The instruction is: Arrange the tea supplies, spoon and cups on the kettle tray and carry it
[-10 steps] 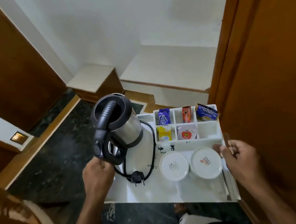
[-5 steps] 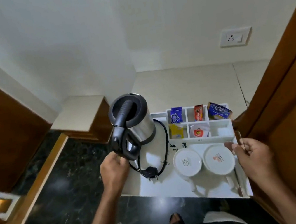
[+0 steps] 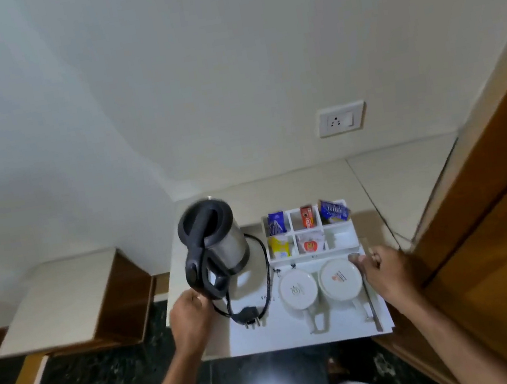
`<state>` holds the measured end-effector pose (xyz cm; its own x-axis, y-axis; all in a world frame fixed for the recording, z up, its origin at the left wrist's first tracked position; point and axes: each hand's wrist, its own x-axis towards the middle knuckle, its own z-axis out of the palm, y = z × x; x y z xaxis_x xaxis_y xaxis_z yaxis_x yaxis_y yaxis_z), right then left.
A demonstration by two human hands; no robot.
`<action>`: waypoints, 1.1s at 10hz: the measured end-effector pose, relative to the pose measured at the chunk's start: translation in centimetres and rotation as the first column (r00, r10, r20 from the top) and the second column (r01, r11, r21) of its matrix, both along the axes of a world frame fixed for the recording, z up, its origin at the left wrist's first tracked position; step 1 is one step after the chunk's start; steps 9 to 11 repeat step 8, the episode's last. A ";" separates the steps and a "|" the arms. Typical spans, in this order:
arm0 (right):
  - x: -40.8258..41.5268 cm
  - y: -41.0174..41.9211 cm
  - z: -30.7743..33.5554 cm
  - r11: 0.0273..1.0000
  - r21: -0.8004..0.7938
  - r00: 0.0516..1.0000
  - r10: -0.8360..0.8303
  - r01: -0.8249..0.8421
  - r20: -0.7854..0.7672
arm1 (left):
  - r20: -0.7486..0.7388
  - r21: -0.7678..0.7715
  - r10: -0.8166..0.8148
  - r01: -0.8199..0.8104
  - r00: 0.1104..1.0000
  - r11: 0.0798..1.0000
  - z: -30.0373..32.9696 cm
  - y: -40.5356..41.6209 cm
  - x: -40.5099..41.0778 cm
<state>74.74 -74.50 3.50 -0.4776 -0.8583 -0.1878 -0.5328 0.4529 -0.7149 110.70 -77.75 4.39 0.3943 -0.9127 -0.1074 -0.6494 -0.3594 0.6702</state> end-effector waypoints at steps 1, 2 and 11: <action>-0.4 -4.1 -0.9 0.995 0.094 0.999 -0.009 0.012 -0.037 | -0.012 0.040 0.000 0.001 1.000 0.999 -1.9 -3.9 -1.0; -0.5 -7.5 -1.6 0.987 0.161 0.999 -0.016 0.024 -0.052 | 0.034 0.057 -0.044 0.042 0.998 0.998 -3.9 -7.4 -0.7; -0.1 -14.9 -5.8 0.980 0.195 0.996 -0.027 0.043 -0.087 | 0.066 0.232 -0.170 0.151 0.983 0.961 -7.9 -14.6 0.3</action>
